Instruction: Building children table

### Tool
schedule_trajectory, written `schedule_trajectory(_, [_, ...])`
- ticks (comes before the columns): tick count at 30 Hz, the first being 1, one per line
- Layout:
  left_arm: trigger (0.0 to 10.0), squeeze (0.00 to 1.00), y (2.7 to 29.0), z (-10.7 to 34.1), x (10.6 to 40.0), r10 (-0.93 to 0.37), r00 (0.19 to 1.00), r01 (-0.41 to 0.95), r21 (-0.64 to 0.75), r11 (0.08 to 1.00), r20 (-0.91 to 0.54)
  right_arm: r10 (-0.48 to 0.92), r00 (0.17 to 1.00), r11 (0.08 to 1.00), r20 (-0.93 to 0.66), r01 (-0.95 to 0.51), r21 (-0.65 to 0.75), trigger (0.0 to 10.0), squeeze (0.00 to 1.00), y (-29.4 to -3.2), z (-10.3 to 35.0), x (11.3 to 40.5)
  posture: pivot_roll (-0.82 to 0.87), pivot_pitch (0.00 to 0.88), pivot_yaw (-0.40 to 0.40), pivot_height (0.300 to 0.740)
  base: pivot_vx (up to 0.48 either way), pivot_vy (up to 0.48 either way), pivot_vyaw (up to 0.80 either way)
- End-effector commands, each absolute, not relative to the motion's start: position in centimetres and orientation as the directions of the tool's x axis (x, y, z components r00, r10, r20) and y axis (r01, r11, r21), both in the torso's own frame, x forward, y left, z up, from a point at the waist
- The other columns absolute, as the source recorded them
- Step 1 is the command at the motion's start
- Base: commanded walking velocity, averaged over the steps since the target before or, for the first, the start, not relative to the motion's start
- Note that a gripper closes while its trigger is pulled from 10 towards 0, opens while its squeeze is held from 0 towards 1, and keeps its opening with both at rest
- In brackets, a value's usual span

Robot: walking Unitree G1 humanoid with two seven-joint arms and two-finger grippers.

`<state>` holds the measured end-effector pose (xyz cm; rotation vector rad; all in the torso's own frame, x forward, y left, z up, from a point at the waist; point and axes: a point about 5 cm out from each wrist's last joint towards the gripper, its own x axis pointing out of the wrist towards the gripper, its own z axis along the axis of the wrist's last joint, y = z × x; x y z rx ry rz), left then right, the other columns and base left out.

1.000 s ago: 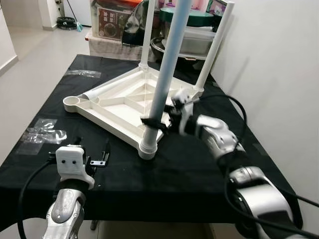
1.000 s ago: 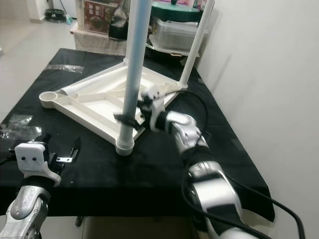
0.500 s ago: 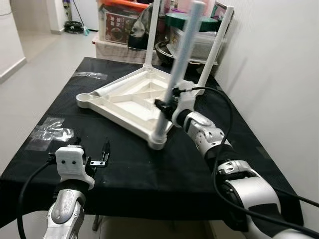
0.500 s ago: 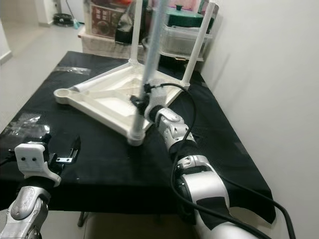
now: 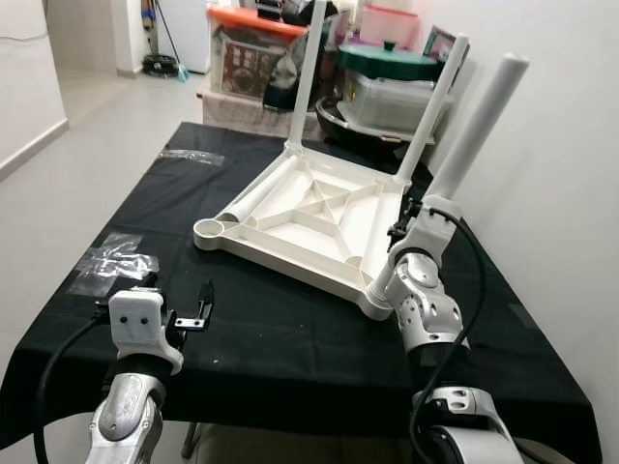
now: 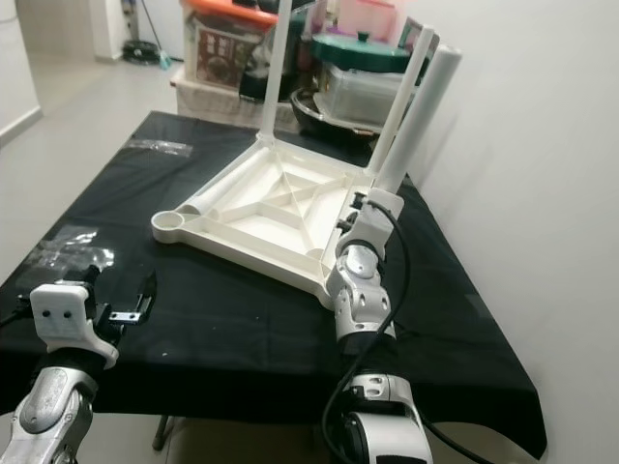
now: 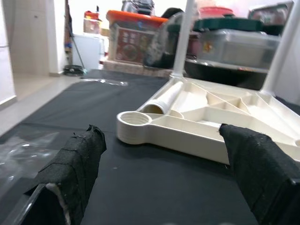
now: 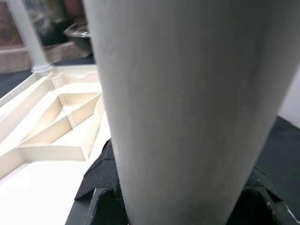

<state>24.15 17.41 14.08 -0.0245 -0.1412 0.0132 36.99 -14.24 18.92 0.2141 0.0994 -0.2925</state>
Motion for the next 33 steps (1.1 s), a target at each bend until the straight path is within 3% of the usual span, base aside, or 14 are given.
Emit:
schedule_trajectory(1, [10.0,0.00,17.2,13.8,24.2,0.012,0.992,-0.008,-0.032,0.999,0.123,-0.085,0.991,0.969,-0.102,0.106,0.224,10.0,0.00,-12.5,19.5,36.5,0.06,0.000,-0.157,0.740,0.000,0.000,0.00])
schedule_trajectory(3, [10.0,0.00,17.3,13.8,24.2,0.012,0.992,-0.008,-0.031,0.999,0.124,0.042,0.999,0.976,-0.009,-0.039,0.212,10.0,0.00,-11.6,20.6,36.3,0.06,0.000,-0.157,0.740,0.000,0.000,0.00])
schedule_trajectory(7, [10.0,0.00,17.3,13.8,24.3,0.009,0.992,-0.006,-0.029,1.000,0.126,0.263,0.965,0.945,0.005,-0.259,0.199,10.0,0.00,-11.5,20.9,37.2,0.06,0.000,-0.157,0.740,0.000,0.000,0.00])
schedule_trajectory(11, [10.0,0.00,17.1,13.9,24.5,0.005,0.991,-0.001,-0.027,1.000,0.131,0.298,0.954,0.944,0.019,-0.297,0.141,10.0,0.00,-13.4,21.3,38.8,0.07,0.000,-0.167,0.740,0.000,0.000,0.00])
schedule_trajectory(12, [10.0,0.00,17.1,13.9,24.5,0.006,0.991,-0.002,-0.027,1.000,0.133,0.321,0.947,0.939,0.019,-0.321,0.125,10.0,1.00,-13.7,21.7,39.3,0.08,0.000,-0.175,0.740,0.000,0.000,0.00])
schedule_trajectory(16, [10.0,0.00,17.2,14.0,24.6,0.009,0.990,-0.005,-0.027,1.000,0.138,0.464,0.886,0.883,0.002,-0.462,0.084,10.0,1.00,-13.5,22.3,39.8,0.09,0.000,-0.183,0.740,0.000,0.000,0.00])
schedule_trajectory(17, [10.0,0.00,17.2,14.0,24.6,0.009,0.990,-0.005,-0.027,1.000,0.139,0.538,0.843,0.841,0.002,-0.537,0.061,10.0,0.00,-13.2,22.5,39.6,0.09,0.000,-0.186,0.740,0.000,0.000,0.00])
schedule_trajectory(21, [10.0,0.00,17.0,14.0,24.6,0.002,0.990,0.002,-0.029,1.000,0.141,0.746,0.665,0.665,-0.014,-0.745,0.049,10.0,0.00,-12.3,22.2,38.9,0.11,0.000,-0.193,0.740,0.000,0.000,0.00])
schedule_trajectory(23, [10.0,0.00,16.8,14.0,24.7,-0.002,0.990,0.006,-0.029,1.000,0.141,0.778,0.628,0.628,-0.026,-0.777,0.044,10.0,0.00,-12.1,22.0,38.9,0.11,0.000,-0.193,0.740,0.000,0.000,0.00])
schedule_trajectory(26, [10.0,0.00,16.6,14.0,24.7,-0.008,0.990,0.012,-0.027,1.000,0.141,0.913,0.407,0.408,-0.038,-0.912,0.037,10.0,0.00,-10.3,21.3,37.9,0.13,0.000,-0.206,0.740,0.000,0.000,0.00])
schedule_trajectory(27, [10.0,0.00,16.6,14.0,24.7,-0.008,0.990,0.012,-0.027,1.000,0.141,0.913,0.407,0.408,-0.038,-0.912,0.037,10.0,0.00,-10.3,21.3,37.9,0.13,0.000,-0.206,0.740,0.000,0.000,0.00])
schedule_trajectory(29, [10.0,0.00,16.7,14.0,24.7,-0.005,0.990,0.009,-0.025,1.000,0.142,0.962,0.266,0.267,-0.064,-0.964,0.009,10.0,0.00,-9.1,20.6,37.2,0.13,0.000,-0.206,0.740,0.000,0.000,0.00])
schedule_trajectory(30, [10.0,0.00,16.7,14.0,24.7,-0.005,0.990,0.009,-0.025,1.000,0.142,0.962,0.266,0.267,-0.064,-0.964,0.009,10.0,0.00,-9.1,20.6,37.2,0.13,0.000,-0.206,0.740,0.000,0.000,0.00])
schedule_trajectory(33, [10.0,0.00,16.9,14.0,24.6,-0.002,0.990,0.005,-0.022,1.000,0.142,0.994,0.076,0.077,-0.072,-0.997,0.009,10.0,0.00,-6.8,19.5,35.7,0.14,0.000,-0.214,0.740,0.000,0.000,0.00])
